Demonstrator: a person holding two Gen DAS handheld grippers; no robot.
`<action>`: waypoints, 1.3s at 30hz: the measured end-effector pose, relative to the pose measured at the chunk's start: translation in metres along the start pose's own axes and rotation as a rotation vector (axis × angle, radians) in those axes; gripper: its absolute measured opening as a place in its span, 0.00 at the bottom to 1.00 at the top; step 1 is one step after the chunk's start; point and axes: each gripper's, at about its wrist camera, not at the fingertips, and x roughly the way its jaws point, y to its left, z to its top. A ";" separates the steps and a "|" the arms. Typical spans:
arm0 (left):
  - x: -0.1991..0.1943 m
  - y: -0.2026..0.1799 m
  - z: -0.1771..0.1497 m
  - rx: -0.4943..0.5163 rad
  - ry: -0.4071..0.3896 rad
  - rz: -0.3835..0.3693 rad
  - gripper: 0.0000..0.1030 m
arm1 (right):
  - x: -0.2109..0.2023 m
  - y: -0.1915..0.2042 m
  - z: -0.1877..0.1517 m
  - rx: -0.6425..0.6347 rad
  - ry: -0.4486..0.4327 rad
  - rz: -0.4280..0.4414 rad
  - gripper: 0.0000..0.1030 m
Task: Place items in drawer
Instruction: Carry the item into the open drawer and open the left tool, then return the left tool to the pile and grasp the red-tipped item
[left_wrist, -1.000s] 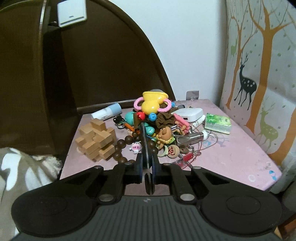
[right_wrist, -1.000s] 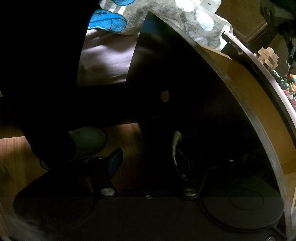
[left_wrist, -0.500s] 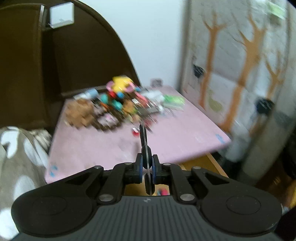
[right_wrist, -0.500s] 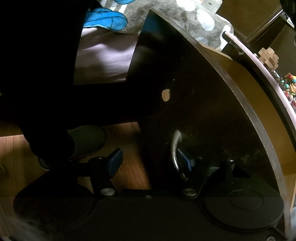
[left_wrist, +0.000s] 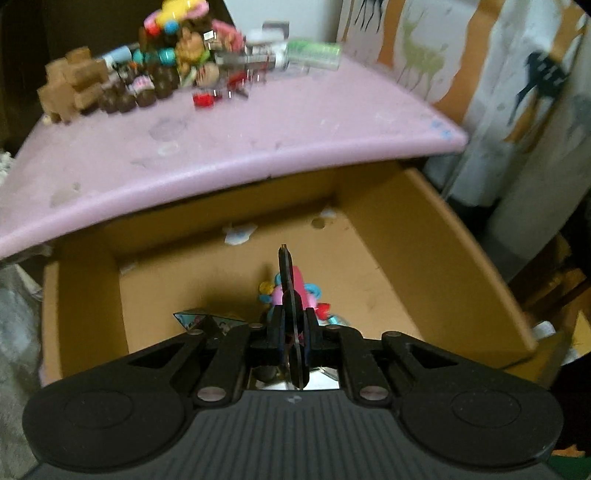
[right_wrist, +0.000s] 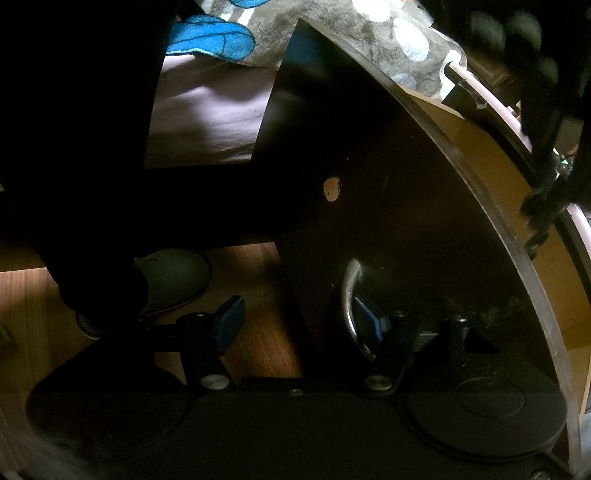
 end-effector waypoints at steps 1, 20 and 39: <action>0.008 0.001 0.001 -0.004 0.010 0.004 0.09 | 0.000 0.000 0.000 0.000 -0.001 0.001 0.64; 0.060 0.012 0.008 0.026 0.098 0.114 0.64 | -0.001 0.002 -0.001 -0.009 -0.009 0.002 0.64; -0.027 -0.003 0.036 0.052 -0.053 0.058 0.64 | 0.000 -0.002 0.000 -0.020 -0.008 0.008 0.65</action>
